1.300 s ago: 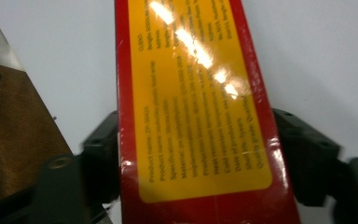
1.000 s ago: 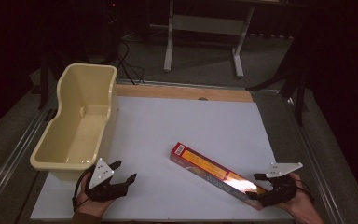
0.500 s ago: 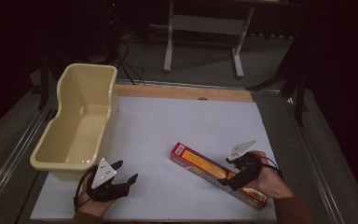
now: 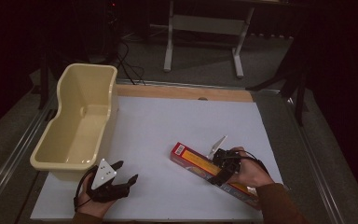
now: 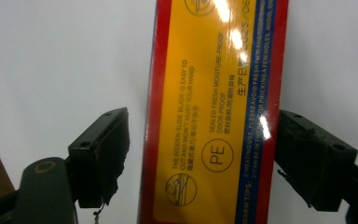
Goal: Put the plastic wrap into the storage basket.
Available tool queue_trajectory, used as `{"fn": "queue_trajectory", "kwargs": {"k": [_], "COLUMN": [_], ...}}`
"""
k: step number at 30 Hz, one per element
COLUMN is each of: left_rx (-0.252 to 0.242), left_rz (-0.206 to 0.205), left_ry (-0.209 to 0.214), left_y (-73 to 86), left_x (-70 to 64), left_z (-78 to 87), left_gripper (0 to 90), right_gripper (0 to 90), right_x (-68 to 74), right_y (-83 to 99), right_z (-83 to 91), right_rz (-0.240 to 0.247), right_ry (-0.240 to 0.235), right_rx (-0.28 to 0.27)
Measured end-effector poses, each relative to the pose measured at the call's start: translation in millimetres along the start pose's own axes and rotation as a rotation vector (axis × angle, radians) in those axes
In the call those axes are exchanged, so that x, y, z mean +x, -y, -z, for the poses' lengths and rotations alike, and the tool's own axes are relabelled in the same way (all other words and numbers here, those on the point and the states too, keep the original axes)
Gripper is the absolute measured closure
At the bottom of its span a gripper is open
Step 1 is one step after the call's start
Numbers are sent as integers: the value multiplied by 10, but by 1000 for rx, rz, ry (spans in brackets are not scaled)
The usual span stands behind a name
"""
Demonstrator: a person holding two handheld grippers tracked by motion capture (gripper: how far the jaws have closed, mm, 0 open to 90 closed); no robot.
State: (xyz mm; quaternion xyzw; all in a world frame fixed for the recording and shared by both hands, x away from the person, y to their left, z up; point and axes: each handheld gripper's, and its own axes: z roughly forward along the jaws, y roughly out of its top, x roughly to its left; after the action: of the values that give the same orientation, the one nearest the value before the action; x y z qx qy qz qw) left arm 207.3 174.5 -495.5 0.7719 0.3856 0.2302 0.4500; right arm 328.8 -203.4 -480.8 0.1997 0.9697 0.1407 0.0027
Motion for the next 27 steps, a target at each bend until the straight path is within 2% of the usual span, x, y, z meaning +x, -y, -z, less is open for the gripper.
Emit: {"fn": "queue_trajectory", "kwargs": {"k": [5, 8, 12, 19, 23, 27], "left_rx": [4, 5, 5, 5, 5, 4], "left_rz": [-7, -10, -10, -14, -12, -11], "left_ry": [4, 6, 7, 11, 9, 6], "left_y": [-1, -1, -1, -2, -1, 1], "left_x": [-19, -23, -23, -34, -31, -27], "left_z": [-7, -9, -9, -14, -11, -7], "left_gripper": [298, 298, 298, 298, 298, 298], "right_gripper": [302, 326, 349, 380, 395, 400], "right_x": [-6, -29, -40, -55, -47, -43], "right_y": [-40, -66, -105, -176, -208, -228], "right_z": [-82, -103, -187, -201, -199, -204], "right_rz": [-1, -13, -15, -19, -63, -80], "right_ry": [-17, -19, -24, -23, -11, -5], "right_rx": [83, 93, 153, 207, 244, 262]}}
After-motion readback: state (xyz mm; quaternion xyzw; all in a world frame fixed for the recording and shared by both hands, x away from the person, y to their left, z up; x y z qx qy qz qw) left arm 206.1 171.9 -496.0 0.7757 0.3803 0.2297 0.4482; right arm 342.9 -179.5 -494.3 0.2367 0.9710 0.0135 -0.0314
